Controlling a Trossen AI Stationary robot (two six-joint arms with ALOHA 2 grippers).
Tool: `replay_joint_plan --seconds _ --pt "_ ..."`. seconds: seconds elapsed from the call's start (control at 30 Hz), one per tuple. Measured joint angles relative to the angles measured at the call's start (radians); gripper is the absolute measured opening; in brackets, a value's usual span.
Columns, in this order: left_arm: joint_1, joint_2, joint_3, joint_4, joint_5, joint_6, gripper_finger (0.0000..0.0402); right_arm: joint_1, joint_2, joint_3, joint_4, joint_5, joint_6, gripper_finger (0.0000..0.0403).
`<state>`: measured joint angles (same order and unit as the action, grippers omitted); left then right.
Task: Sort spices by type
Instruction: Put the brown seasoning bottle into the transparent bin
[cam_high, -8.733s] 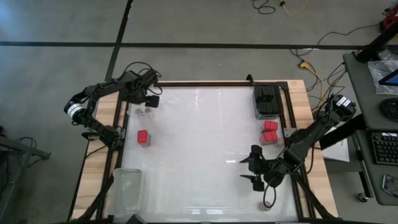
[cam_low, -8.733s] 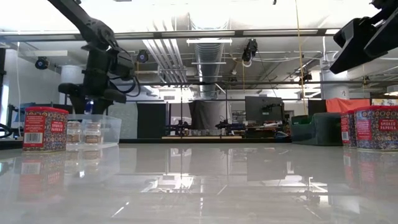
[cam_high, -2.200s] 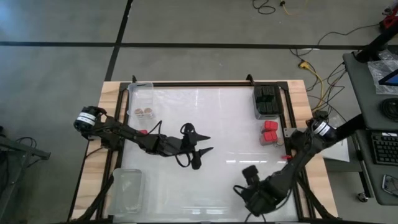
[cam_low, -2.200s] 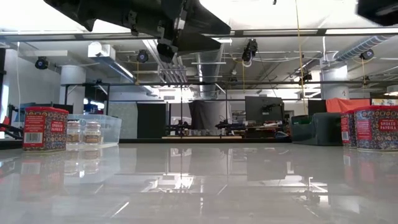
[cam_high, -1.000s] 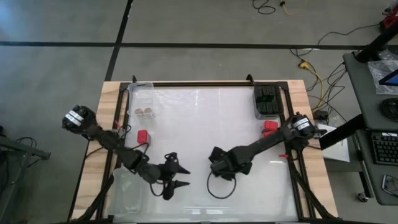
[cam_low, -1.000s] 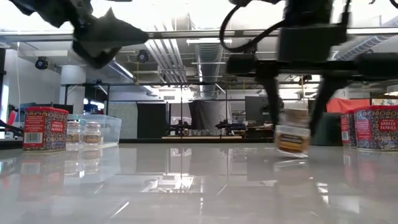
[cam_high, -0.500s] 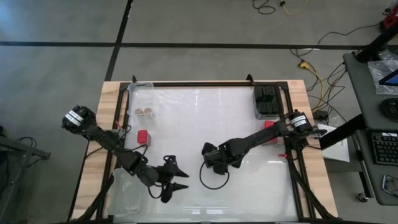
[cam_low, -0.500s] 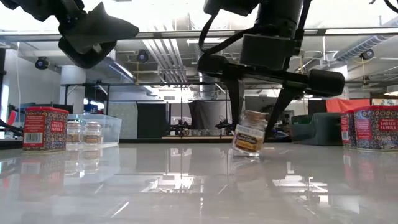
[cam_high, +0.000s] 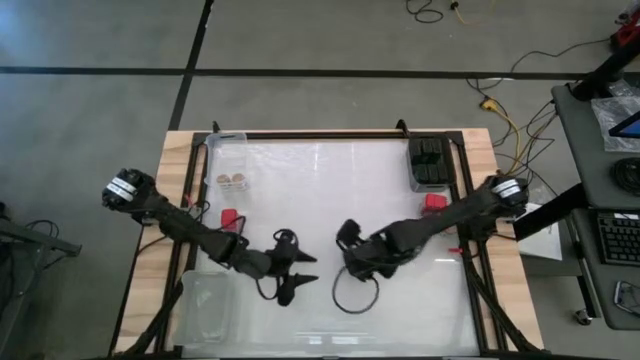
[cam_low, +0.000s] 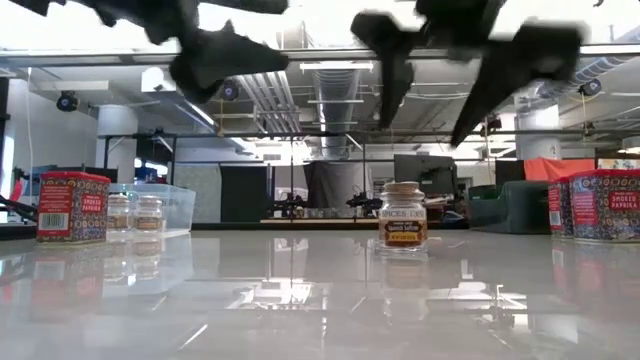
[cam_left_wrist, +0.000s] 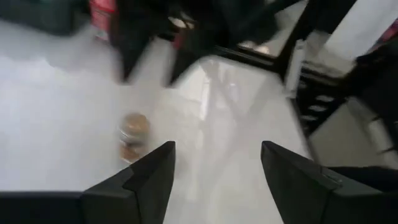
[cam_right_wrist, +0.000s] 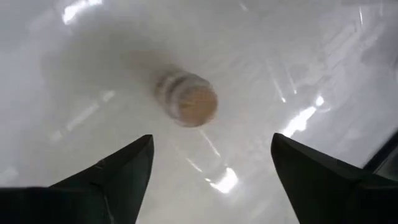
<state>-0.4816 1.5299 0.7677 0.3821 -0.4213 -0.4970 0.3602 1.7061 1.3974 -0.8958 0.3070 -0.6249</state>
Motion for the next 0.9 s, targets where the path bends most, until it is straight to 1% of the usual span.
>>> replay_joint_plan --seconds 0.1,0.23,0.3,0.37,0.47,0.6,0.8,0.9 --pt "0.042 0.015 0.025 -0.026 -0.004 0.078 0.0242 0.062 -0.06 -0.023 -0.028 0.0 0.16 0.0325" --pt "0.115 0.041 0.052 -0.029 0.068 0.103 0.0278 0.16 -0.12 -0.044 -0.033 0.016 0.367 0.0331" --pt "0.139 0.066 0.078 -0.069 0.072 0.144 0.0296 0.21 -0.131 -0.047 -0.033 0.054 0.466 0.0331" --pt "0.16 0.096 0.125 -0.126 0.08 0.194 0.0312 0.255 -0.133 -0.048 -0.036 0.081 0.558 0.0331" --pt "0.179 0.148 0.221 -0.218 0.103 0.254 0.0331 0.303 -0.133 -0.048 -0.036 0.086 0.7 0.0333" --pt "0.184 0.241 0.352 -0.318 0.151 0.32 0.0341 0.347 -0.126 -0.049 -0.04 0.093 0.846 0.0336" --pt "0.209 0.374 0.533 -0.555 0.152 0.334 0.0341 0.418 -0.118 -0.049 -0.04 0.115 1.024 0.033" --pt "0.222 0.418 0.599 -0.637 0.153 0.354 0.0341 0.444 -0.115 -0.05 -0.046 0.122 1.114 0.033"
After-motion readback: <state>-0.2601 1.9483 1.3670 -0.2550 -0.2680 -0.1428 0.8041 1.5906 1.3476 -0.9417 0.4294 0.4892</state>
